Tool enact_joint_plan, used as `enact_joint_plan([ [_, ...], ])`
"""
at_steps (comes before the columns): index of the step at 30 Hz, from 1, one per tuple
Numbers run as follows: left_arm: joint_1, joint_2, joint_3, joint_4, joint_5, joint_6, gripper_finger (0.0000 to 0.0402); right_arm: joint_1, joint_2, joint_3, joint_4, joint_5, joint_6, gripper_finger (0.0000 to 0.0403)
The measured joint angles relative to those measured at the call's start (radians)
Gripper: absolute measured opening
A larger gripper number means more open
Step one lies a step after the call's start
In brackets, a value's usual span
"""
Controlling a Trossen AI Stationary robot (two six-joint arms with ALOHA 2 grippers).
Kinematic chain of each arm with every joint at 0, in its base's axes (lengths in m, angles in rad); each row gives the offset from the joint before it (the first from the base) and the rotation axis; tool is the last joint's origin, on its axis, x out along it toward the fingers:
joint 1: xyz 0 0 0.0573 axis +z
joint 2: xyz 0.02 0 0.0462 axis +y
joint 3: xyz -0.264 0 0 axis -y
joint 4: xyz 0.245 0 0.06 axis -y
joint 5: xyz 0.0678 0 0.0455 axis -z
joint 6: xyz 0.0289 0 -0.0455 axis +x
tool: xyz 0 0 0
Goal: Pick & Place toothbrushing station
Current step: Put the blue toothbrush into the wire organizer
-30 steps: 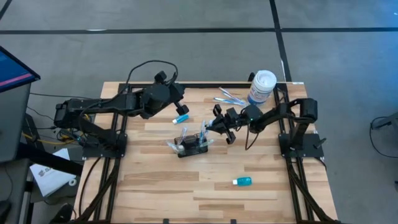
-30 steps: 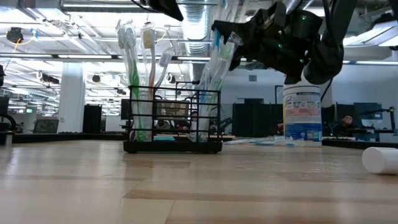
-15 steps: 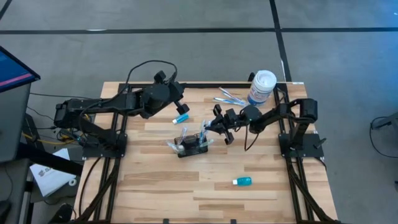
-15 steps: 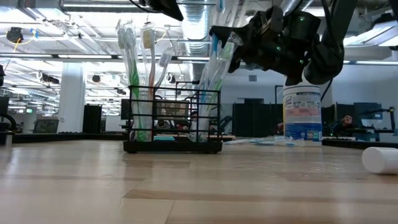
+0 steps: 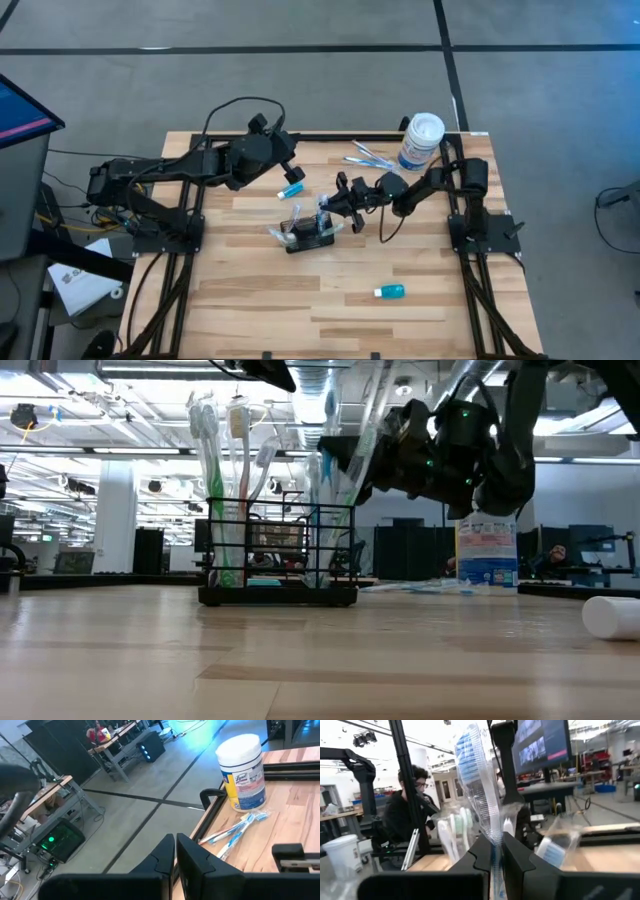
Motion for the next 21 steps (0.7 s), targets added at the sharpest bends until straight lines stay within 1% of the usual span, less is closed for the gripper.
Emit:
enact_joint_plan([
  [5, 0.0, 0.0, 0.0, 0.001, 0.002, 0.0, 0.0012, 0.0, 0.042, 0.02, 0.0, -0.006, 0.019, 0.0013],
  [17, 0.0, 0.0, 0.0, 0.001, 0.003, 0.0, 0.0012, 0.007, 0.043, 0.023, 0.0, -0.026, 0.018, 0.0017],
  [21, 0.0, 0.0, 0.0, 0.001, 0.003, 0.0, 0.0012, 0.011, 0.043, 0.023, 0.0, -0.027, 0.018, 0.0032],
])
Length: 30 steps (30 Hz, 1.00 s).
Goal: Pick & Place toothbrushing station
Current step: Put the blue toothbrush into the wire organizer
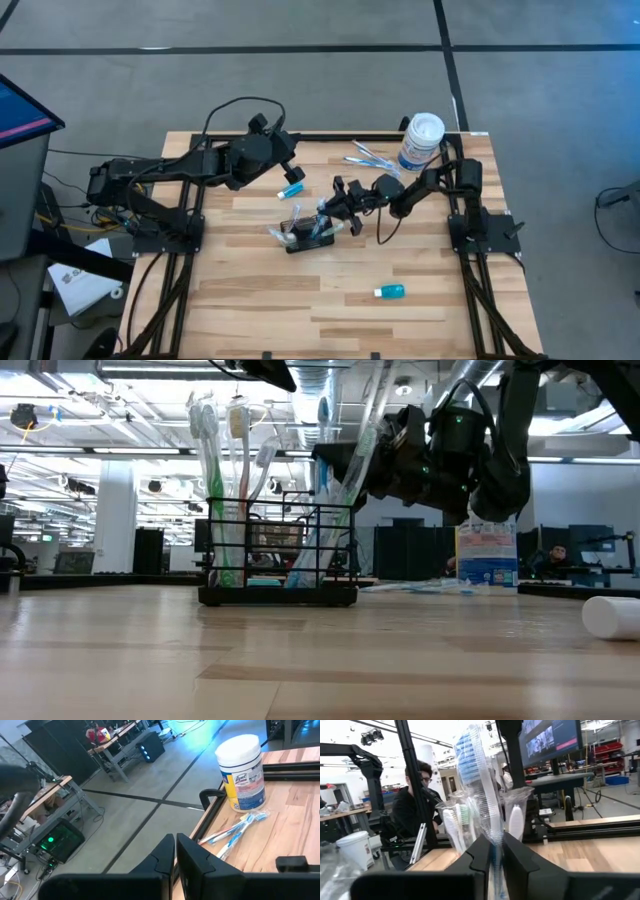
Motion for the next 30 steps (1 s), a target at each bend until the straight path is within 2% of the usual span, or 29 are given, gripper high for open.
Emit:
enact_joint_plan([
  [6, 0.0, 0.0, 0.0, 0.0, 0.0, 0.0, 0.0012, -0.006, 0.0, 0.0, -0.019, -0.043, 0.0, 0.0056],
  [10, 0.0, 0.0, 0.0, 0.0, 0.0, 0.0, 0.0012, -0.02, 0.0, 0.0, -0.015, -0.104, 0.026, 0.0059],
  [22, 0.002, 0.0, 0.0, 0.0, -0.003, 0.0, 0.0012, -0.043, 0.0, 0.0, -0.005, -0.165, 0.028, 0.0066],
  [30, 0.002, 0.0, 0.0, 0.0, -0.003, 0.0, 0.0012, -0.061, 0.0, -0.001, -0.016, -0.214, 0.051, 0.0124],
])
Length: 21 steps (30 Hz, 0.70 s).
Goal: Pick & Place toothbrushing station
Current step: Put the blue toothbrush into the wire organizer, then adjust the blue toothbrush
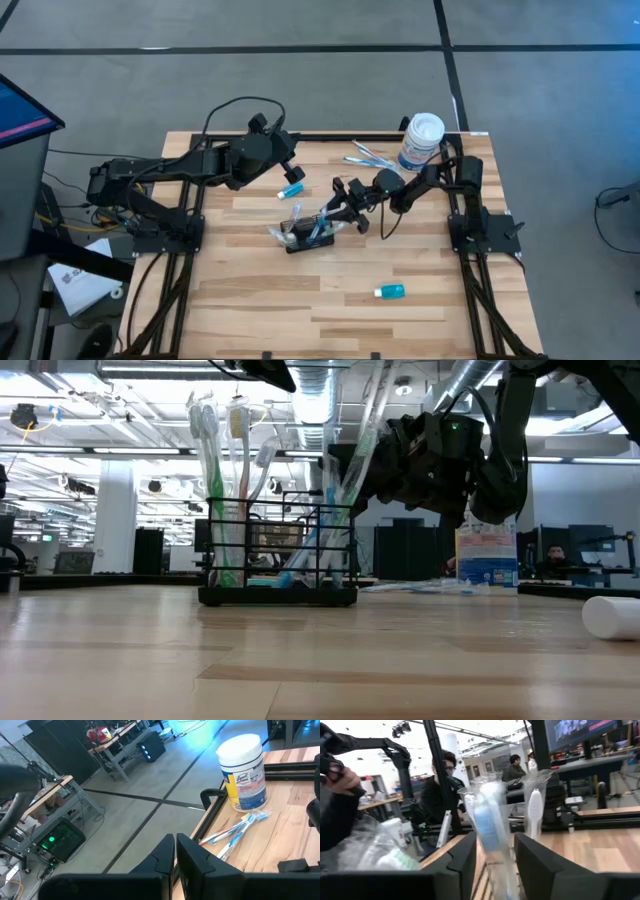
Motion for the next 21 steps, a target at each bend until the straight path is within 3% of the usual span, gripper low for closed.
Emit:
enact_joint_plan([
  [9, 0.0, 0.0, 0.0, 0.0, 0.001, 0.0, 0.0012, -0.028, -0.004, 0.0, 0.016, -0.027, 0.028, 0.0159],
  [17, 0.0, 0.0, 0.0, 0.0, 0.002, 0.0, 0.0012, -0.065, -0.074, 0.0, 0.014, -0.104, 0.054, 0.0135],
  [21, 0.0, 0.0, 0.0, -0.001, 0.002, 0.0, 0.0012, -0.086, -0.132, 0.0, -0.072, -0.143, 0.045, 0.0119],
])
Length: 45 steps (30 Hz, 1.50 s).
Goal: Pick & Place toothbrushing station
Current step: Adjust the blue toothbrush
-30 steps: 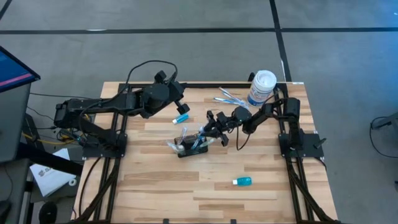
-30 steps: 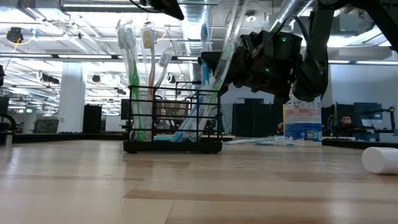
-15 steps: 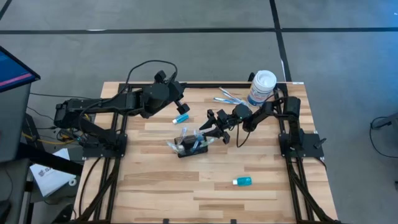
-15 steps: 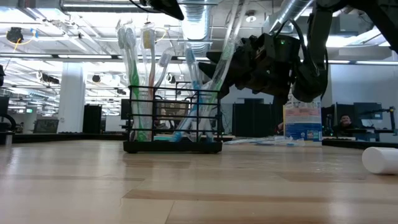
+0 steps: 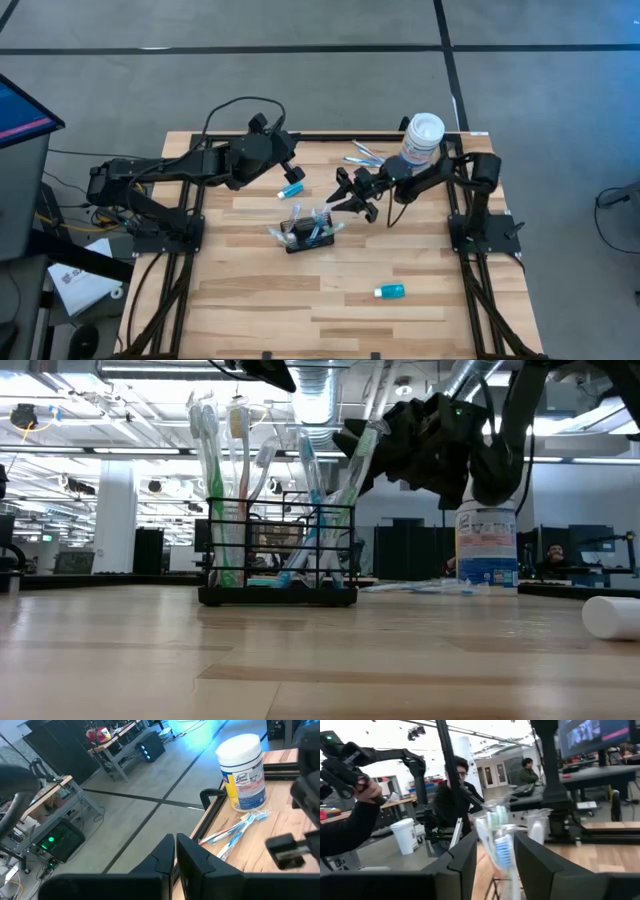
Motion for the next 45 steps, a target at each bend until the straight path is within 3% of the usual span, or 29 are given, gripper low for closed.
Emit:
enact_joint_plan([
  [14, 0.0, 0.0, 0.0, 0.0, 0.0, 0.0, 0.0012, -0.143, -0.048, 0.0, -0.289, -0.044, -0.073, 0.0114],
  [39, 0.0, 0.0, 0.0, 0.001, -0.001, 0.0, 0.0012, -0.157, -0.049, 0.024, -0.352, -0.083, -0.177, 0.0114],
  [45, 0.0, 0.0, 0.0, 0.001, -0.001, 0.0, 0.0012, -0.158, -0.049, 0.048, -0.47, -0.081, -0.244, 0.0114],
])
